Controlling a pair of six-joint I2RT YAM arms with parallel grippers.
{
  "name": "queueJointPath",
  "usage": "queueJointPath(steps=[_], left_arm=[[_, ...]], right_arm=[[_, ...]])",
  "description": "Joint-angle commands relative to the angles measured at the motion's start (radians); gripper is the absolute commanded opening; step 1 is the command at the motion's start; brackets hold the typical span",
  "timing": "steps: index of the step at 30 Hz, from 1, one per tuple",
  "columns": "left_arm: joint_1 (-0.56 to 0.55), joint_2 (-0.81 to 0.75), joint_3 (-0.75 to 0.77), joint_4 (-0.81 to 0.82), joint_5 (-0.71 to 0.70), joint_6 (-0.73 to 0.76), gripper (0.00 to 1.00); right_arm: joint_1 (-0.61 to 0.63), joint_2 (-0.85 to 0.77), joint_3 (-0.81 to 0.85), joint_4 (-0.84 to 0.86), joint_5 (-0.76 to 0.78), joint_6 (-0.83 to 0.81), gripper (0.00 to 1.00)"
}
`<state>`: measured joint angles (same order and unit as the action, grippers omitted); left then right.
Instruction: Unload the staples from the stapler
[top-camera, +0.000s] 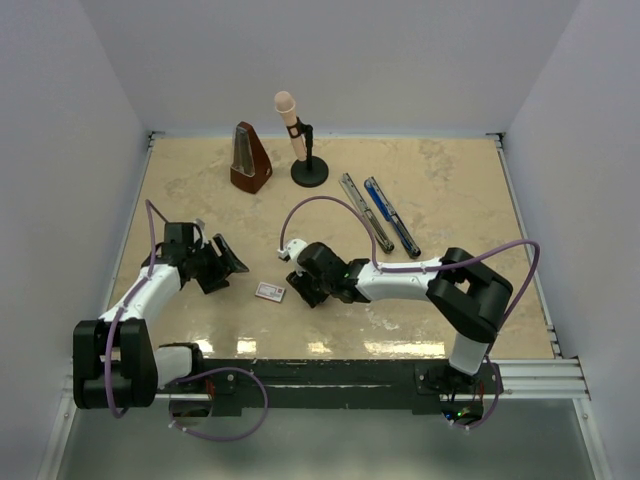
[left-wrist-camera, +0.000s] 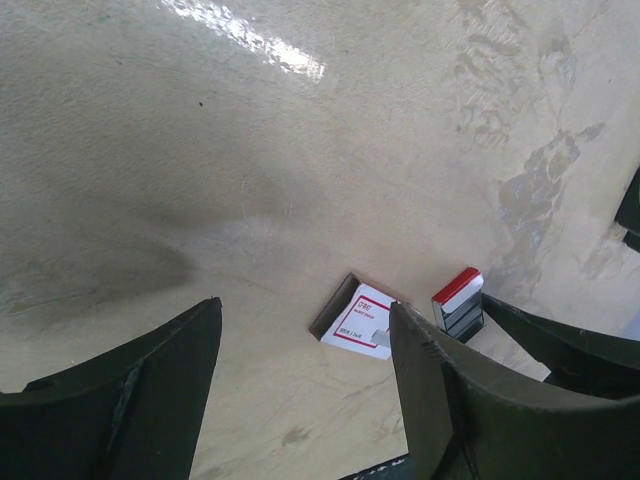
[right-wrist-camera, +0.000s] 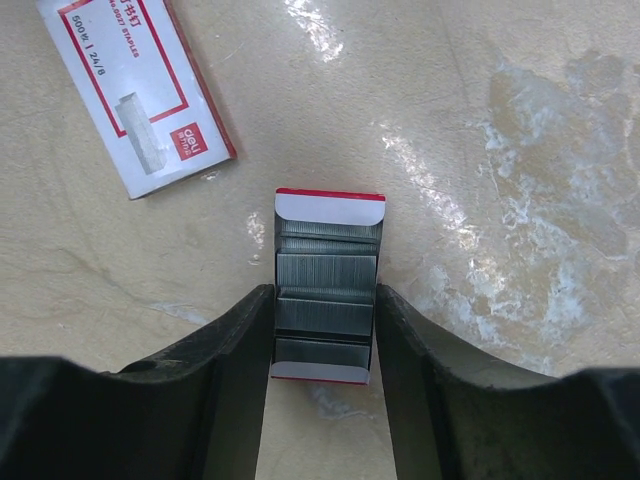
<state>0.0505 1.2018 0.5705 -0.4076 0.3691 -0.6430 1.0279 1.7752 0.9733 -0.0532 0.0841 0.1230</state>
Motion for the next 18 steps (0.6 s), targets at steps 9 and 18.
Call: queueJointPath(steps=[9,18], left_arm=[[-0.083,0.025,-0.021,0.059,0.022,-0.015,0.63],[-0.1,0.033,-0.031,0.082,0.044,0.0,0.57]], right_arm=[[0.003,-0.014,-0.039,0.029,-0.083,-0.005,0.41],[0.026,-0.008,-0.065,0.049,-0.104,0.004,0.4]])
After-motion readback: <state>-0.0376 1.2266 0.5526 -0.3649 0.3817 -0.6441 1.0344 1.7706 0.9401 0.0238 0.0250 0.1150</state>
